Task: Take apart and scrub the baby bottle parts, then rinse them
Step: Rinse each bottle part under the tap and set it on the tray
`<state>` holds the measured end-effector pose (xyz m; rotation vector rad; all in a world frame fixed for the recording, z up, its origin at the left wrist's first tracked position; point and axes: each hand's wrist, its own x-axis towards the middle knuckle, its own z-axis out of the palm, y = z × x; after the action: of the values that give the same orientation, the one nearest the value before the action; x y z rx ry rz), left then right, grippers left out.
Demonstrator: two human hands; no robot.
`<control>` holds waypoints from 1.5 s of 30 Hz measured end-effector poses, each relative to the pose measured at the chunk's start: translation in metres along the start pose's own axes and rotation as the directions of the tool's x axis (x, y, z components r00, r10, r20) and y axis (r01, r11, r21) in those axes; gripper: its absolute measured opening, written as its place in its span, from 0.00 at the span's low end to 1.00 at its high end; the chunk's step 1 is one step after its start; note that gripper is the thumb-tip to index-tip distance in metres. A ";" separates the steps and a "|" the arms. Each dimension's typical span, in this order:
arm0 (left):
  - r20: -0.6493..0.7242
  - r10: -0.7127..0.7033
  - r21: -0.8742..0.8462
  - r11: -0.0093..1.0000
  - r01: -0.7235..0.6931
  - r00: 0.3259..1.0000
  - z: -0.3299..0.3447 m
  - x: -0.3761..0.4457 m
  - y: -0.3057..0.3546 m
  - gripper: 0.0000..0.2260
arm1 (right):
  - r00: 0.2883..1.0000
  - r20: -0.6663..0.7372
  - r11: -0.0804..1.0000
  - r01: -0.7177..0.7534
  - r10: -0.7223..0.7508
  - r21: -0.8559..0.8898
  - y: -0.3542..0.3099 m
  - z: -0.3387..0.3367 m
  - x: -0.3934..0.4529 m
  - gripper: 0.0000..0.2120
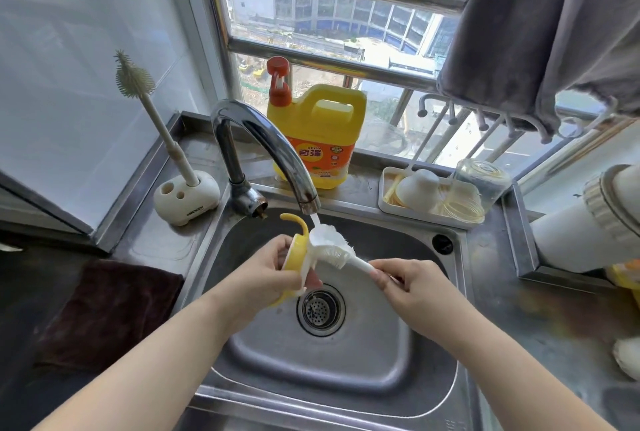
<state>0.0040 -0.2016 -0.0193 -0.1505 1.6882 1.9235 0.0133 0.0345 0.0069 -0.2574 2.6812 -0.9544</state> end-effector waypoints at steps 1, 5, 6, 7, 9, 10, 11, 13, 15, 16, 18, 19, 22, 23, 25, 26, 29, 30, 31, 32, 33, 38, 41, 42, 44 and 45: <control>-0.020 -0.016 -0.051 0.999 0.015 1.000 0.001 0.001 -0.001 0.18 | 1.000 0.007 1.000 0.006 -0.006 0.010 0.000 0.000 -0.001 0.09; -0.085 0.000 -0.063 0.998 -0.006 0.996 0.004 0.002 -0.003 0.12 | 1.000 -0.019 1.000 -0.007 0.008 0.002 0.000 0.001 -0.002 0.09; -0.084 0.017 -0.072 0.997 -0.023 0.996 0.006 0.001 -0.003 0.09 | 0.999 -0.043 0.999 -0.029 0.028 -0.027 0.001 0.001 -0.001 0.09; -0.081 0.031 -0.078 0.996 -0.038 0.996 0.006 0.001 -0.004 0.07 | 0.997 -0.060 0.998 -0.046 0.043 -0.044 0.002 0.001 0.001 0.09; -0.092 0.038 -0.070 0.997 -0.045 0.995 0.007 0.000 -0.004 0.06 | 0.998 -0.055 0.999 -0.033 0.032 -0.024 0.001 -0.001 0.001 0.09; -0.095 0.036 -0.061 0.997 -0.042 0.995 0.007 -0.001 -0.004 0.06 | 0.999 -0.038 1.000 -0.010 0.009 -0.012 -0.002 0.000 0.000 0.09; -0.095 0.032 -0.058 0.998 -0.038 0.995 0.006 0.000 -0.004 0.06 | 1.000 -0.023 1.000 0.009 -0.009 -0.017 -0.004 0.000 -0.001 0.09; -0.092 0.011 -0.076 0.997 -0.018 0.996 0.004 0.001 -0.005 0.07 | 0.999 -0.046 0.999 0.008 -0.009 -0.039 -0.007 0.001 0.002 0.10; -0.096 -0.016 -0.100 0.995 0.006 0.995 0.005 0.001 -0.005 0.07 | 0.995 -0.102 0.999 -0.014 0.009 -0.044 -0.006 0.001 0.006 0.09; -0.104 -0.016 -0.106 0.994 0.005 0.994 0.006 0.001 -0.006 0.07 | 0.993 -0.117 0.999 -0.011 0.006 -0.046 -0.006 0.001 0.007 0.08; -0.125 0.015 -0.103 0.994 -0.028 0.992 0.007 0.001 -0.006 0.08 | 0.994 -0.106 0.999 0.023 -0.027 -0.041 -0.007 0.001 0.005 0.07; -0.137 0.030 -0.105 0.993 -0.045 0.990 0.007 0.000 -0.005 0.10 | 0.995 -0.088 0.999 0.036 -0.039 -0.041 -0.006 0.001 0.003 0.07; -0.135 0.016 -0.183 0.982 -0.041 0.991 0.002 -0.002 -0.002 0.09 | 0.997 -0.074 0.998 -0.023 0.019 -0.062 0.001 -0.001 -0.002 0.08; -0.115 0.001 -0.203 0.979 -0.025 0.993 0.002 -0.003 -0.002 0.07 | 0.997 -0.075 0.997 -0.040 0.035 -0.061 0.003 -0.001 -0.004 0.09; -0.095 -0.030 -0.215 0.977 0.009 0.995 0.002 -0.003 -0.001 0.03 | 0.998 -0.058 0.999 -0.020 0.018 -0.031 0.001 0.003 -0.007 0.09; -0.097 -0.051 -0.225 0.974 0.028 0.994 0.003 -0.002 -0.001 0.02 | 0.999 -0.052 1.000 0.000 -0.001 -0.012 -0.002 0.005 -0.008 0.09; -0.100 -0.078 -0.229 0.972 0.053 0.992 0.005 -0.001 0.000 0.09 | 0.997 -0.079 0.999 -0.026 0.025 -0.021 -0.002 0.006 -0.007 0.10; -0.098 -0.080 -0.234 0.971 0.055 0.992 0.007 -0.001 0.000 0.11 | 0.996 -0.081 0.999 -0.041 0.039 -0.028 0.000 0.005 -0.006 0.10; -0.090 -0.082 -0.252 0.966 0.057 0.993 0.008 -0.001 0.001 0.12 | 0.997 -0.073 0.999 -0.042 0.040 -0.024 0.000 0.004 -0.007 0.09; -0.080 -0.081 -0.271 0.961 0.056 0.994 0.009 -0.001 0.001 0.14 | 0.998 -0.060 1.000 -0.027 0.026 -0.015 -0.001 0.004 -0.008 0.09; -0.076 -0.076 -0.279 0.959 0.052 0.994 0.011 0.000 0.002 0.16 | 0.999 -0.050 1.000 0.000 -0.001 -0.014 -0.004 0.004 -0.009 0.09; -0.228 -0.072 -0.279 0.960 0.005 0.971 0.019 0.005 0.002 0.13 | 0.996 -0.079 0.993 -0.059 0.051 -0.098 -0.002 0.001 -0.007 0.12; -0.248 -0.040 -0.268 0.963 -0.029 0.968 0.017 0.005 0.002 0.14 | 0.998 -0.051 0.997 -0.043 0.039 -0.064 -0.003 0.000 -0.010 0.11; -0.247 -0.037 -0.273 0.961 -0.033 0.968 0.015 0.005 0.002 0.14 | 0.999 -0.045 0.998 -0.026 0.024 -0.053 -0.004 0.001 -0.011 0.11; -0.252 -0.052 -0.279 0.960 -0.021 0.966 0.013 0.005 0.002 0.13 | 0.997 -0.062 0.997 -0.043 0.040 -0.060 -0.001 0.004 -0.010 0.11; -0.255 -0.062 -0.291 0.957 -0.016 0.965 0.013 0.005 0.001 0.11 | 0.995 -0.078 0.996 -0.068 0.064 -0.055 0.001 0.005 -0.010 0.11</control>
<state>0.0026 -0.1874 -0.0180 -0.5580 1.5413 2.2039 0.0240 0.0350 0.0042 -0.1456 2.7710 -0.8860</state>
